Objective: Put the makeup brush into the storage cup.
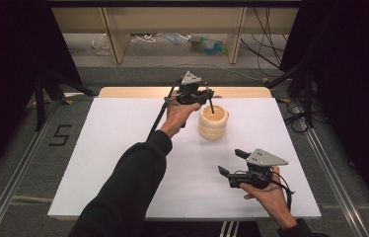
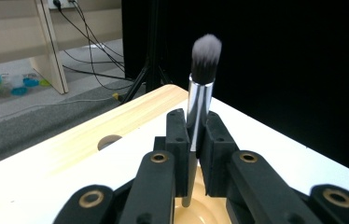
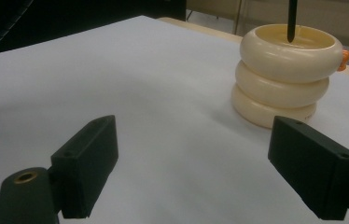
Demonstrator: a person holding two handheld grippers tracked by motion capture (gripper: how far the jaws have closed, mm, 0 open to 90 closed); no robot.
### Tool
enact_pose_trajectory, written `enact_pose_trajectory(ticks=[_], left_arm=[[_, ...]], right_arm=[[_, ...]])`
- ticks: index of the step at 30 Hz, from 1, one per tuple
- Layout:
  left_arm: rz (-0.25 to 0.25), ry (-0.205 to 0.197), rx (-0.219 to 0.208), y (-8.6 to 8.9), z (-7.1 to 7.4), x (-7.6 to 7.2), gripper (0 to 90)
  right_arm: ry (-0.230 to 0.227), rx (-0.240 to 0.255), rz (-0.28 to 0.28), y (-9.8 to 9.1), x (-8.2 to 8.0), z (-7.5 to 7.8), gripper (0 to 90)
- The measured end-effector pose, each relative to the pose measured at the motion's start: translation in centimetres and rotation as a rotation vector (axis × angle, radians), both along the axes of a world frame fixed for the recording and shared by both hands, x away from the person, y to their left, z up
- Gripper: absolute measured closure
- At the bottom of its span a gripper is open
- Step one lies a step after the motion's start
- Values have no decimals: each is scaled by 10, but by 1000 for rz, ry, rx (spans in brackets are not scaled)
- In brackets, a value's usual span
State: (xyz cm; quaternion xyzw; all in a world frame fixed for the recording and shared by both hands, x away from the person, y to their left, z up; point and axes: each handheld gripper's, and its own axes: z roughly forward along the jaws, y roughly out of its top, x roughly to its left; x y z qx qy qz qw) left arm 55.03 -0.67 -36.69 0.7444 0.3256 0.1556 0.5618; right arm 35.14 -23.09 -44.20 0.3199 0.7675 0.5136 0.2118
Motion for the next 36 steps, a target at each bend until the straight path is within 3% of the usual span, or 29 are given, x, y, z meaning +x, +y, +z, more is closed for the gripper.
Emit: enact_pose_trajectory(ticks=[1,6,9,10,26,29,34,36], left_arm=[[-2,4,3,-1,-1,0,831],[-8,22,17,-7,-8,1,831],[-1,35,24,-7,-12,3,831],[2,42,30,-6,-14,2,831],[-21,73,87,-11,-31,2,808],[-14,51,163,-10,-30,-1,670],[44,78,100,-1,-18,-2,396],[59,58,113,4,-13,-3,311]], right_arm=[[19,5,1,0,-1,0,167],[14,21,6,2,-1,-1,167],[14,19,5,2,-1,-1,167],[7,-15,-6,0,-1,1,167],[6,-5,6,0,0,0,168],[5,-6,5,1,0,0,168],[6,-5,3,1,0,0,168],[7,-6,2,1,0,0,168]])
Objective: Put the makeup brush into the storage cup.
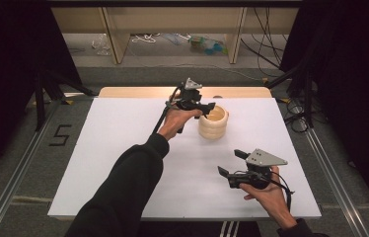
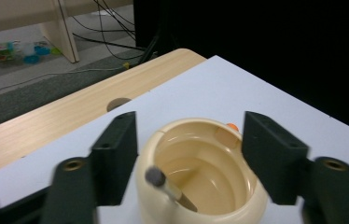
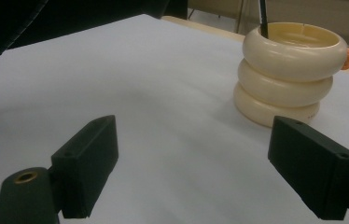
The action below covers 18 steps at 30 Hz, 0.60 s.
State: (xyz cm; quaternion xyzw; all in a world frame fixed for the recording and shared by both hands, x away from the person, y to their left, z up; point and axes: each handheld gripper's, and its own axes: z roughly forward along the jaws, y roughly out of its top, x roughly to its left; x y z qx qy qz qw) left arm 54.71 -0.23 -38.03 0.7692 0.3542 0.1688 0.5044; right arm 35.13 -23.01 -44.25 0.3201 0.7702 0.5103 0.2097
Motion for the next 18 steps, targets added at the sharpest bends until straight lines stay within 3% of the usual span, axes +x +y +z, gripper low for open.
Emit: enact_pose_trajectory(ticks=[1,3,4,5,9,18], left_arm=[[5,-22,31,5,4,-1,283],[11,-23,41,14,9,-1,262],[21,-20,16,17,10,-1,247],[19,-18,25,22,12,-2,241],[24,4,-22,34,16,-4,241],[22,3,-46,48,12,-11,230]], right_arm=[[0,0,0,0,0,0,168],[0,-1,-1,0,0,0,167],[0,-1,-1,0,0,0,167],[0,-1,-1,0,0,0,167],[0,-1,-4,0,0,0,167],[1,2,-6,0,0,0,167]])
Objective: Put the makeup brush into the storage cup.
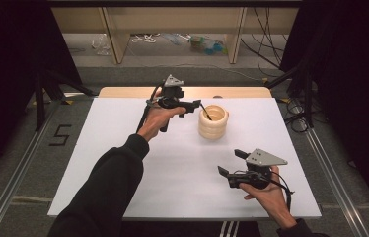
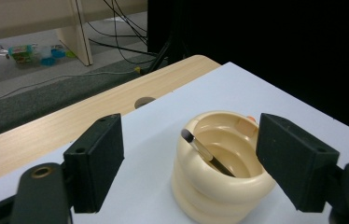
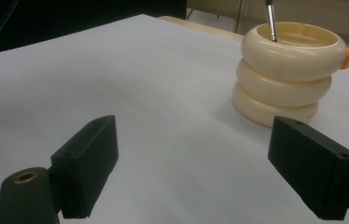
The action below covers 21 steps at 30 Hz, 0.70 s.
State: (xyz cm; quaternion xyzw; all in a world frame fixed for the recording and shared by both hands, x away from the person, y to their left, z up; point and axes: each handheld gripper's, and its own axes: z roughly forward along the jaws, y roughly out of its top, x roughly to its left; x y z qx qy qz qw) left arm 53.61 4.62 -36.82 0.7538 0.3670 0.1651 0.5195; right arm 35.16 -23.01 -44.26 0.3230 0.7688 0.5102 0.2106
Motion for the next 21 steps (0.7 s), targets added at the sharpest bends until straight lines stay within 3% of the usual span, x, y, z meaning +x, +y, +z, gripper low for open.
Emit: enact_pose_trajectory(ticks=[2,10,13,17,18,21], left_arm=[[-5,10,-5,2,-2,-4,231],[-28,-17,-20,10,-7,-22,231],[-31,-27,-39,17,-7,-31,231],[-27,-37,-61,28,-11,-42,232],[-29,-39,-58,31,-12,-43,232],[-28,-50,-51,37,-15,-50,232]], right_arm=[[-1,1,1,0,0,0,167],[-2,8,-8,0,0,0,167],[22,2,-10,-1,-1,1,167],[2,5,-3,0,0,0,167],[23,7,-2,0,-1,0,167],[9,5,-6,0,0,0,167]])
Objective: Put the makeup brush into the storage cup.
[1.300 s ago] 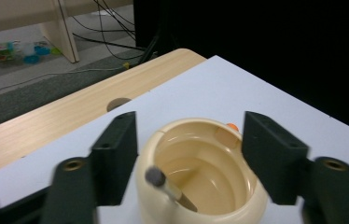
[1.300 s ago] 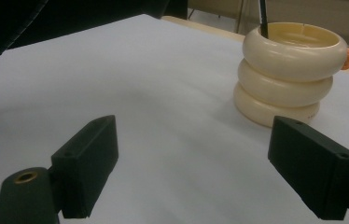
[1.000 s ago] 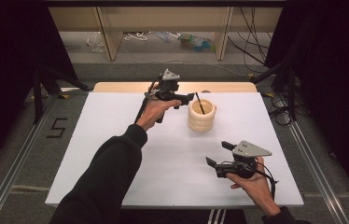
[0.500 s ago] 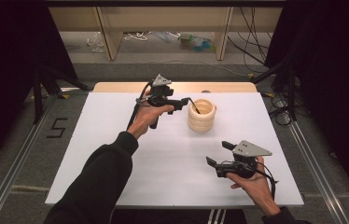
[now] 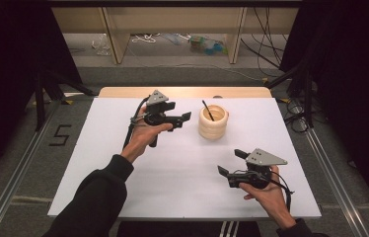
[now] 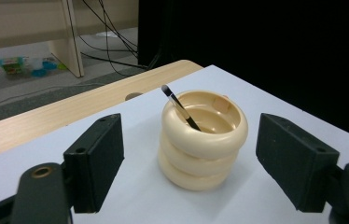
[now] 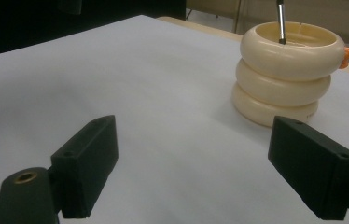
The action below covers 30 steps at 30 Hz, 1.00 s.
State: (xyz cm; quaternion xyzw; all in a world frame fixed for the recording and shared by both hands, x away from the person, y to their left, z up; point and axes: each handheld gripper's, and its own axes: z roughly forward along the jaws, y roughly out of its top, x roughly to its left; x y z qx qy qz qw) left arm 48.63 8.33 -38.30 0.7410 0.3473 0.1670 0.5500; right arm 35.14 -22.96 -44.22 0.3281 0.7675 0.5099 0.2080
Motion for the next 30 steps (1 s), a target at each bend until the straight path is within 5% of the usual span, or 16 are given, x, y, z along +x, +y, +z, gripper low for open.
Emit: enact_pose_trajectory(ticks=[7,16,30], left_arm=[[-3,-27,-34,20,-6,-20,223],[-5,-23,19,34,-18,-30,223],[-28,-41,18,54,-27,-54,208]], right_arm=[[3,2,-1,0,0,0,167],[-13,9,9,2,0,0,167],[-16,7,4,1,0,1,167]])
